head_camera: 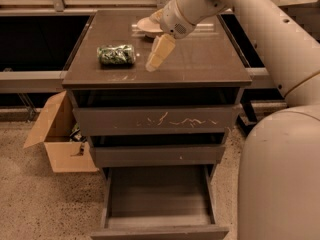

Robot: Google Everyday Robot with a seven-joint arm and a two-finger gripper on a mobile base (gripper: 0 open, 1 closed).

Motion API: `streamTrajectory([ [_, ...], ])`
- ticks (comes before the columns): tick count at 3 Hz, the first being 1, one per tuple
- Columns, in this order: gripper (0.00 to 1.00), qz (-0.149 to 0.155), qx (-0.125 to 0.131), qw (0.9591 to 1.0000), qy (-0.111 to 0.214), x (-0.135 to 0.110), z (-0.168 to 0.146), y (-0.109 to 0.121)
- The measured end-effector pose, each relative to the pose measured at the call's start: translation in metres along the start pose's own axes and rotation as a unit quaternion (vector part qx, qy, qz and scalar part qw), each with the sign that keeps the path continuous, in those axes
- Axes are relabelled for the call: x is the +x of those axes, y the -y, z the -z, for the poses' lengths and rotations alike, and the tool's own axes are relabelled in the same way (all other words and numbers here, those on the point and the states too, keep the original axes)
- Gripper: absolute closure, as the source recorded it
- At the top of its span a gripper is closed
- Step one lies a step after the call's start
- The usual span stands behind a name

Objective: Place green can into bottom drawer

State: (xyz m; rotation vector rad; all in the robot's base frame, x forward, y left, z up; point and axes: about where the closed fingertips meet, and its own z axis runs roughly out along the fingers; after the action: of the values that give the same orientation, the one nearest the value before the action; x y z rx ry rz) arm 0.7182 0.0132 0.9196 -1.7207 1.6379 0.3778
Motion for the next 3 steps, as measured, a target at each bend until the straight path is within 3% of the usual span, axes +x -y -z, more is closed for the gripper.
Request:
streamTrajectory([
  [1,0.00,0.002,-0.007,1.0000,0.002,-0.001,-0.009,-0.001],
  [3,0.00,0.026,-0.031,0.9987,0.031,-0.023,-0.068,0.011],
])
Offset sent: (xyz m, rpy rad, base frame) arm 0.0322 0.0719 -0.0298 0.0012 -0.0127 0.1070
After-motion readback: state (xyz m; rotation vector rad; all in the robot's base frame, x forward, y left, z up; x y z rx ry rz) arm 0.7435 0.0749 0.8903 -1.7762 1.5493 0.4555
